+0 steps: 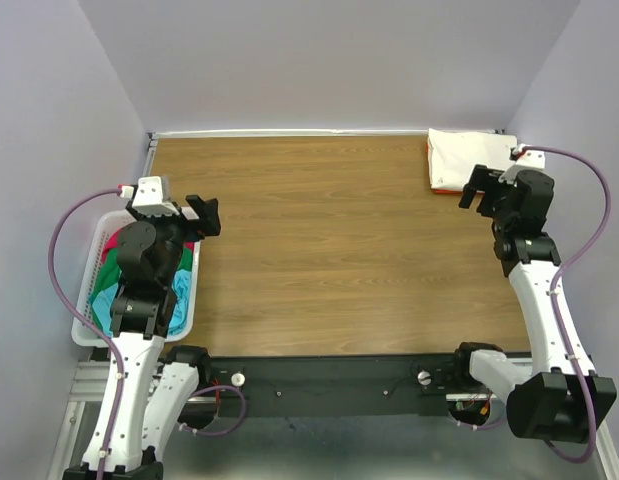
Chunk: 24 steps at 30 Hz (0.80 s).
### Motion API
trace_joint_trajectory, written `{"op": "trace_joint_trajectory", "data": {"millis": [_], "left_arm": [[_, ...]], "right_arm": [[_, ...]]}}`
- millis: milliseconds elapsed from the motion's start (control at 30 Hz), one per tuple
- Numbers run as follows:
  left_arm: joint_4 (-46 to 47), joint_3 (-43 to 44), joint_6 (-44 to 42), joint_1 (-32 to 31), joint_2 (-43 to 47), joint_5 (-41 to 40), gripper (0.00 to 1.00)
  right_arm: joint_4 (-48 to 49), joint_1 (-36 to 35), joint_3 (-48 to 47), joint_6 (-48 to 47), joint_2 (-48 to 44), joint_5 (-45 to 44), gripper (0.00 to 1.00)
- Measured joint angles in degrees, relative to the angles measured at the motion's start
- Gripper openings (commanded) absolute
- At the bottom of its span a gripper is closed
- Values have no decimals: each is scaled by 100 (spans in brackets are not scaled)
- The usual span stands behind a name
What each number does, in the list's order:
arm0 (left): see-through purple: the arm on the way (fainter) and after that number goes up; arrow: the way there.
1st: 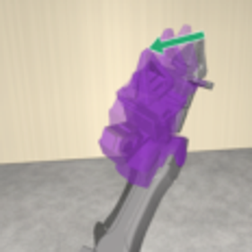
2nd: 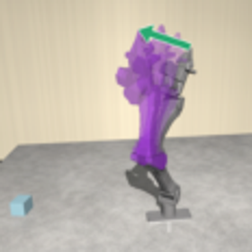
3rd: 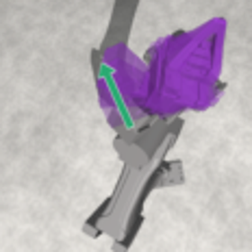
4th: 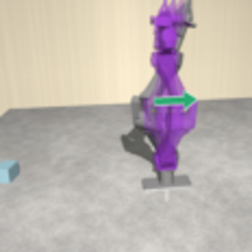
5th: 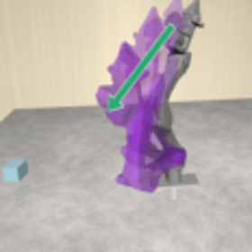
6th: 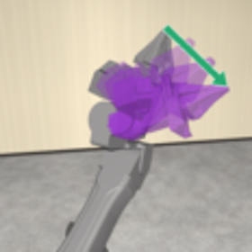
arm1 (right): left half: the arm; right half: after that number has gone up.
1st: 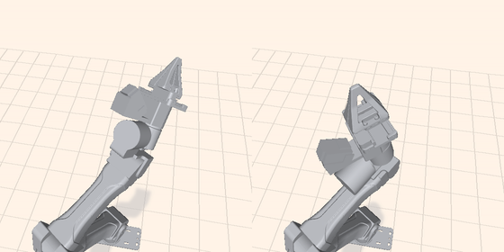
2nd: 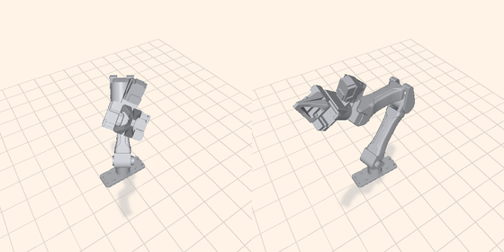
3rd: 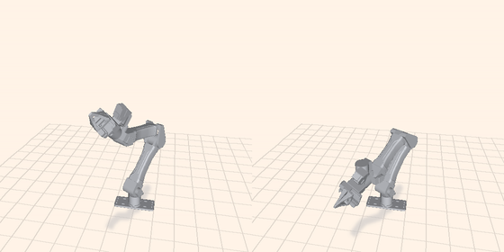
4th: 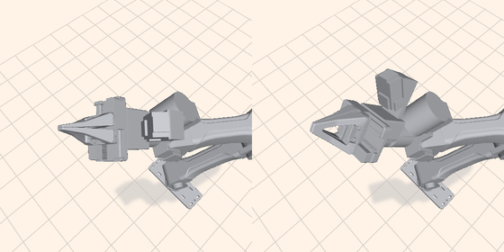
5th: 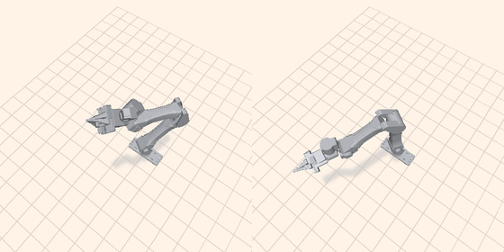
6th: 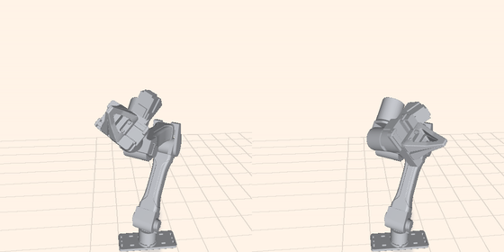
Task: Fold and stack the t-shirts
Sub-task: Grab the tshirt from the pile
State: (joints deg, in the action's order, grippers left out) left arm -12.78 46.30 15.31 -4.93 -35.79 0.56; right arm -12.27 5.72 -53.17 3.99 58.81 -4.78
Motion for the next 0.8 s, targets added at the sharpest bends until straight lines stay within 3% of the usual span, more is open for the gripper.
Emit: {"op": "trace_joint_trajectory", "data": {"millis": [133,367,467,667,800], "left_arm": [[-59,-46,146,0,85,-81,98],[-251,-90,570,0,177,-190,97],[-385,-186,802,0,212,-350,92],[-634,-391,1377,90,142,-822,87],[-1082,-321,2284,212,-415,-1703,85]], "right_arm": [[26,0,146,-264,-70,684,100],[-81,2,667,-1349,-107,3285,100],[-160,2,1038,-1735,-31,4109,100],[-286,2,1222,-2092,-39,4581,100],[-289,2,1222,-2166,-55,4583,100]]}}
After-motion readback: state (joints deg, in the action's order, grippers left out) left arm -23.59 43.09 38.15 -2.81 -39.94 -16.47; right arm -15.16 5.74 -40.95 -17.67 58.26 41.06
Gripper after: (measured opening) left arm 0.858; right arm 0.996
